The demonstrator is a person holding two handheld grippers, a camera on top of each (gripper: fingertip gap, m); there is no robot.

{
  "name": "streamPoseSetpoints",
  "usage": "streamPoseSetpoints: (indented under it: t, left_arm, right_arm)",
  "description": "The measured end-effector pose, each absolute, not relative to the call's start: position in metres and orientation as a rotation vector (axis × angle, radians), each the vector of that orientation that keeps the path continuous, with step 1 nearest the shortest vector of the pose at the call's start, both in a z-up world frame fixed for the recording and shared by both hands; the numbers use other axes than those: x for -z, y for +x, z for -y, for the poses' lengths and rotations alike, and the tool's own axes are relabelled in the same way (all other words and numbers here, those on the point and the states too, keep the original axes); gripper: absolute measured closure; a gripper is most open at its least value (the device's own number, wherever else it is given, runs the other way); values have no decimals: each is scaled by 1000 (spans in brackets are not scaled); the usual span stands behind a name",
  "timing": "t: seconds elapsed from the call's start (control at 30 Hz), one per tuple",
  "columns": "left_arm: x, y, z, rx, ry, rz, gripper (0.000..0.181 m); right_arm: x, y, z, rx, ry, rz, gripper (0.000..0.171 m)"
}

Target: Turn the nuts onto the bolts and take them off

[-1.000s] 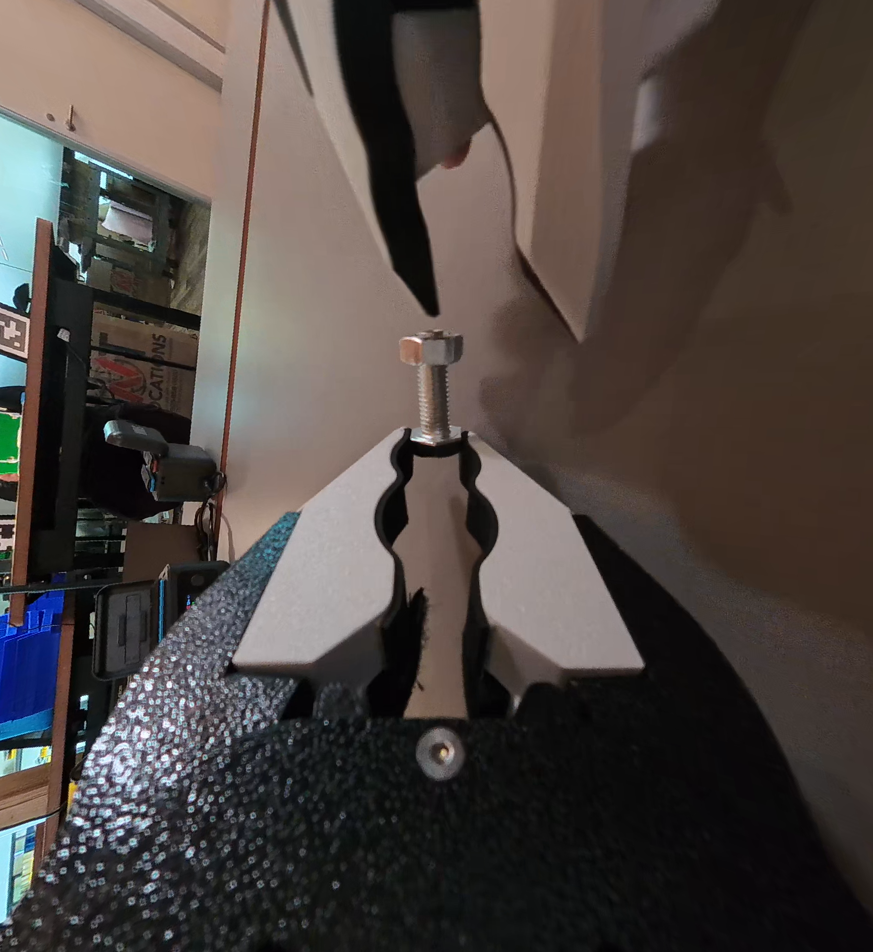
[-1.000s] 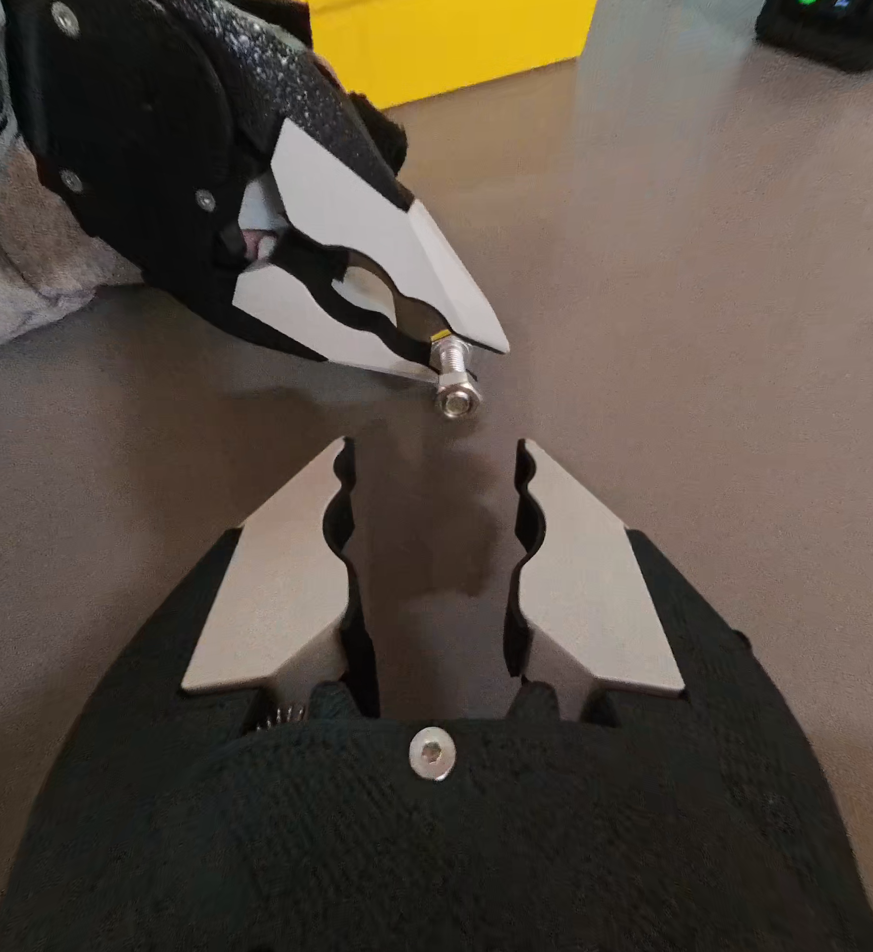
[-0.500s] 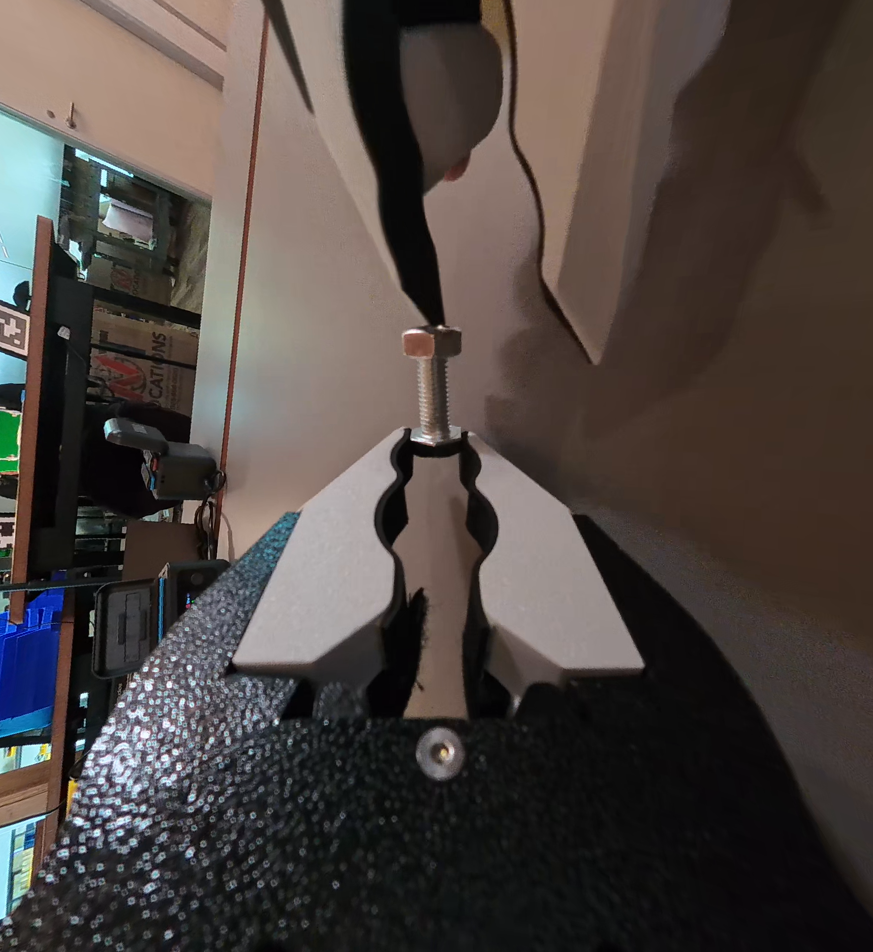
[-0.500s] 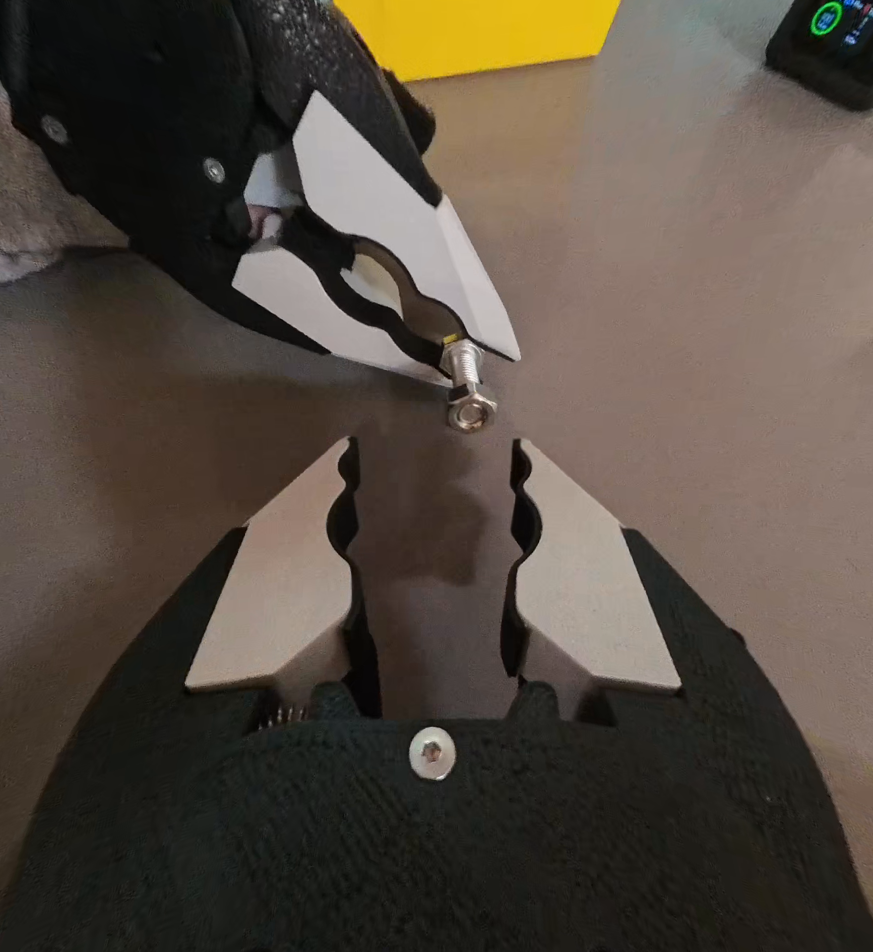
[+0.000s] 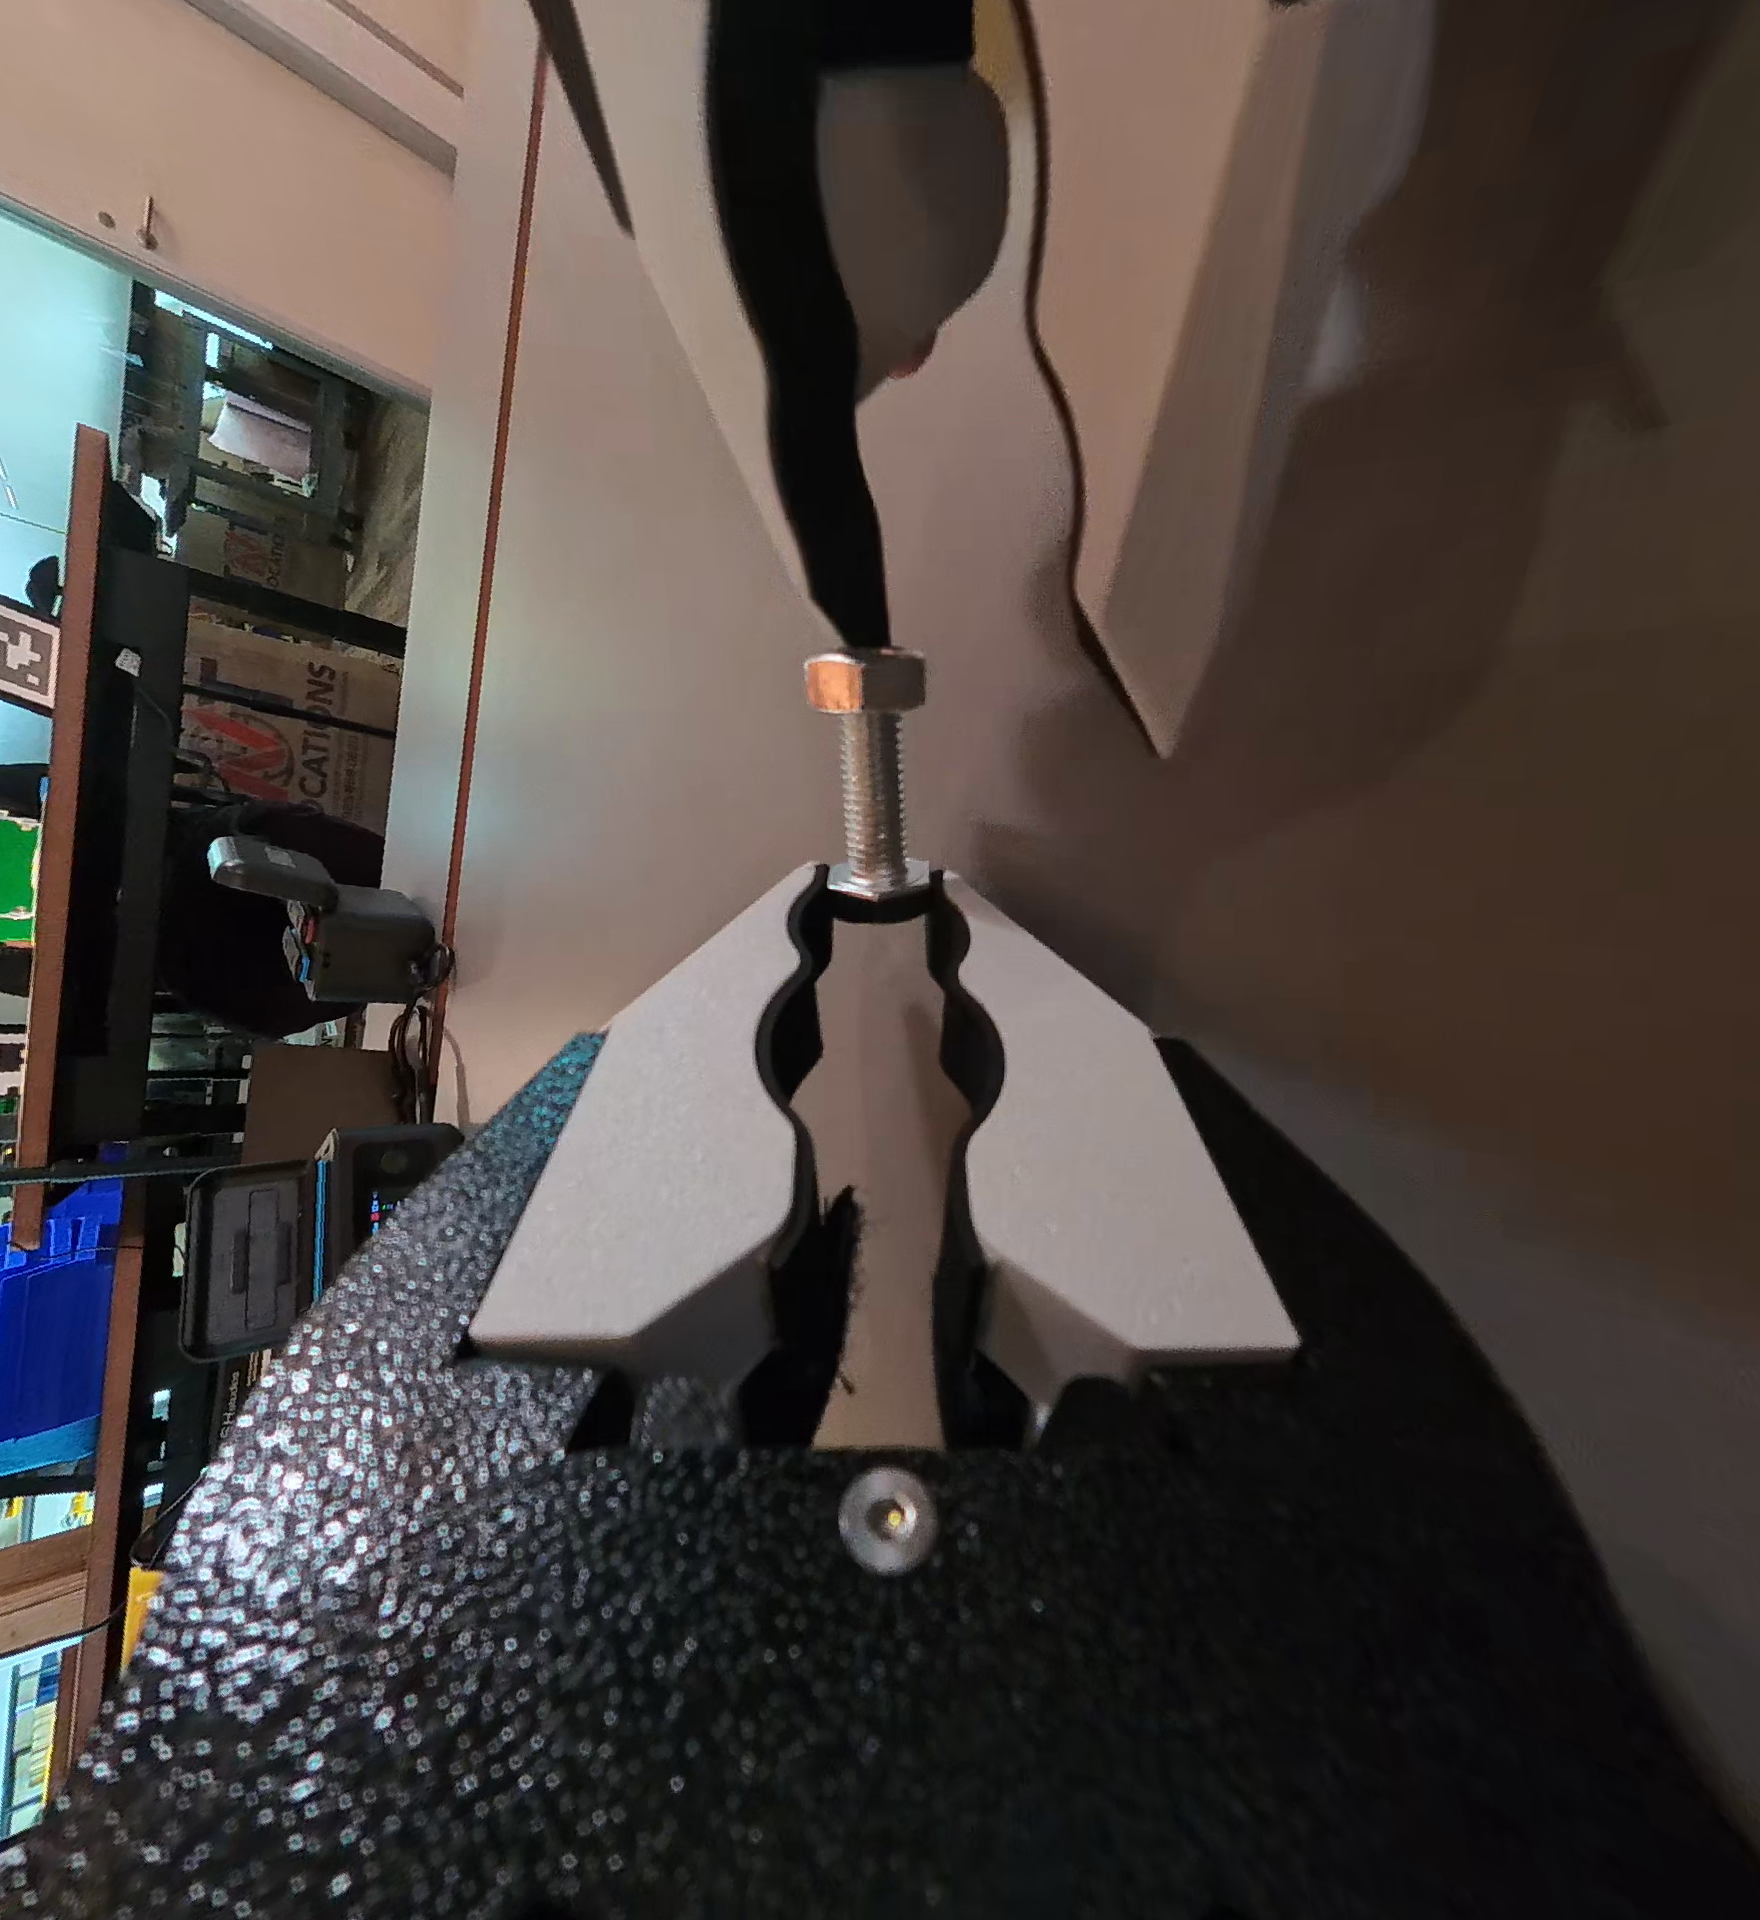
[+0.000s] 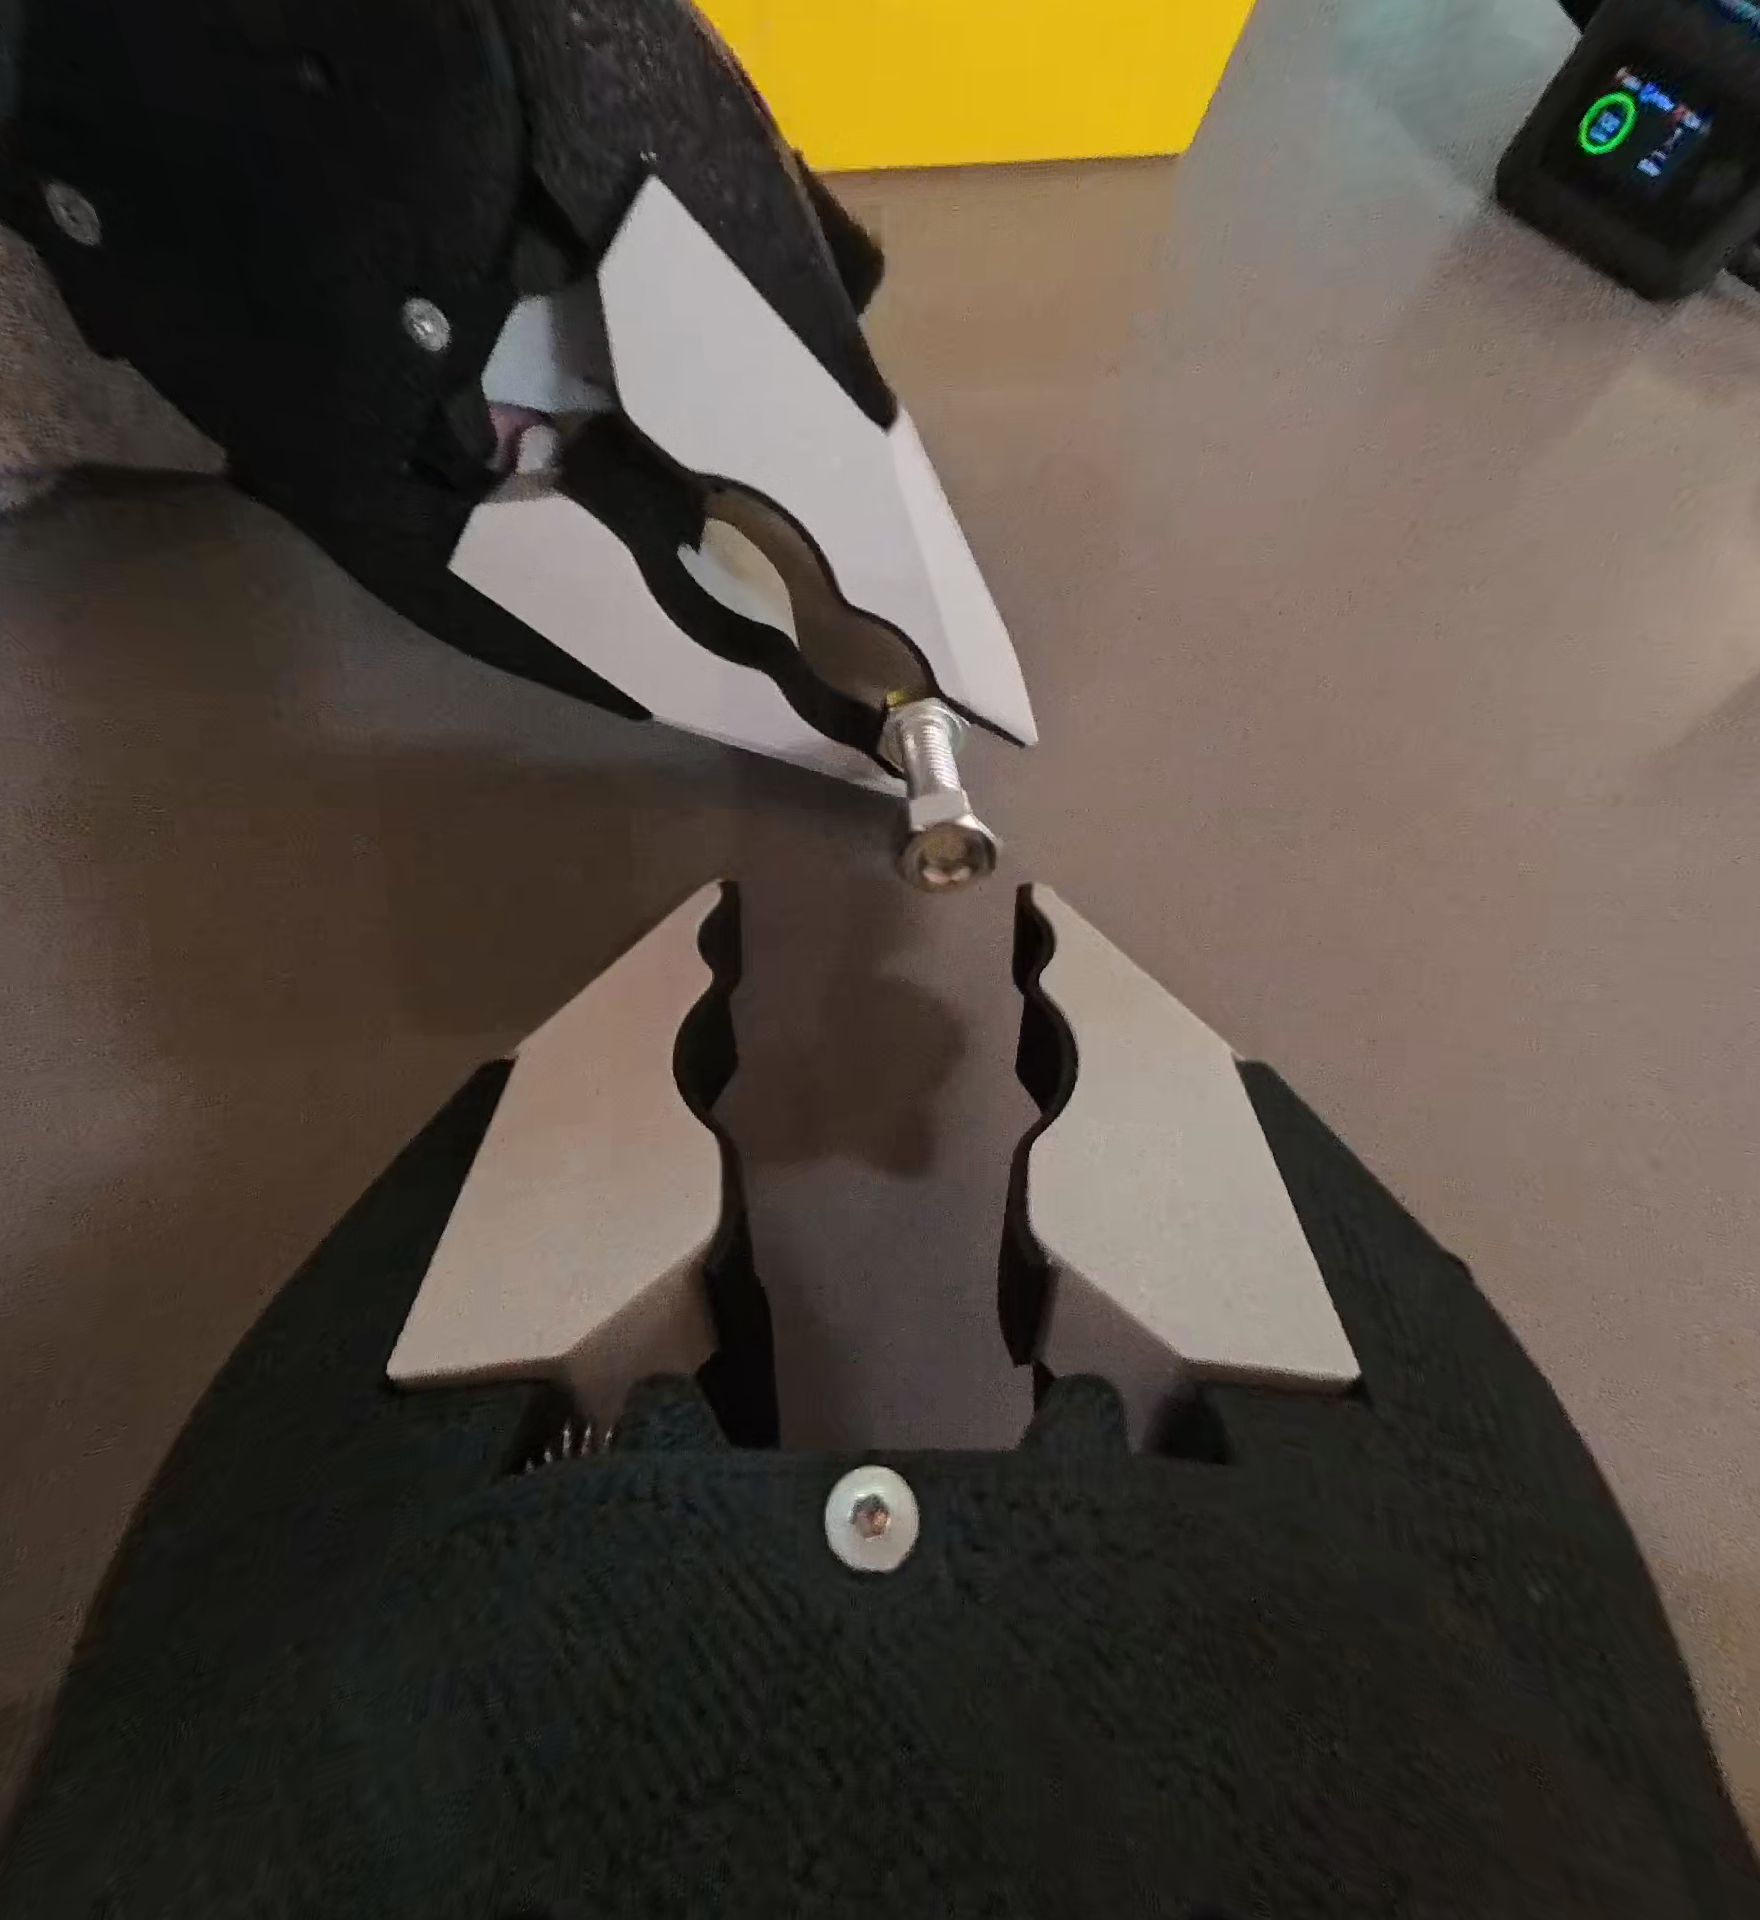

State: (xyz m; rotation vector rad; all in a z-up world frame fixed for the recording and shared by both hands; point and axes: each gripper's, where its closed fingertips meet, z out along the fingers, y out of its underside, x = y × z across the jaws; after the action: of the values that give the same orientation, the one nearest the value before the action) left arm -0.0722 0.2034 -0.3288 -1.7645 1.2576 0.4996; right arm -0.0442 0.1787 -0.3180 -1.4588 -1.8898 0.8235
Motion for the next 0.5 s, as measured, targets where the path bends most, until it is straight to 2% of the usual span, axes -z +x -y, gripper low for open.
streamPoseSetpoints:
  t: [0.03,0.1,0.2,0.37,0.5]
  left_arm:
    - [329,-72,-203,-503,-1764,-1258,165]
    - [329,-72,-203,-510,-1761,-1260,165]
    - [329,-72,-203,-504,-1765,-1254,165]
    - [329,-72,-203,-510,-1764,-1252,165]
    - [328,-72,-203,-505,-1767,-1250,165]
  right_arm:
    - [316,-48,-174,-838,-1428,1893,119]
    - [306,-57,-164,-851,-1308,1877,107]
    - [283,-61,-150,-914,-1129,1831,114]
    - [306,-46,-185,-860,-1464,1815,115]
    - [311,-46,-178,-880,-1479,1857,117]
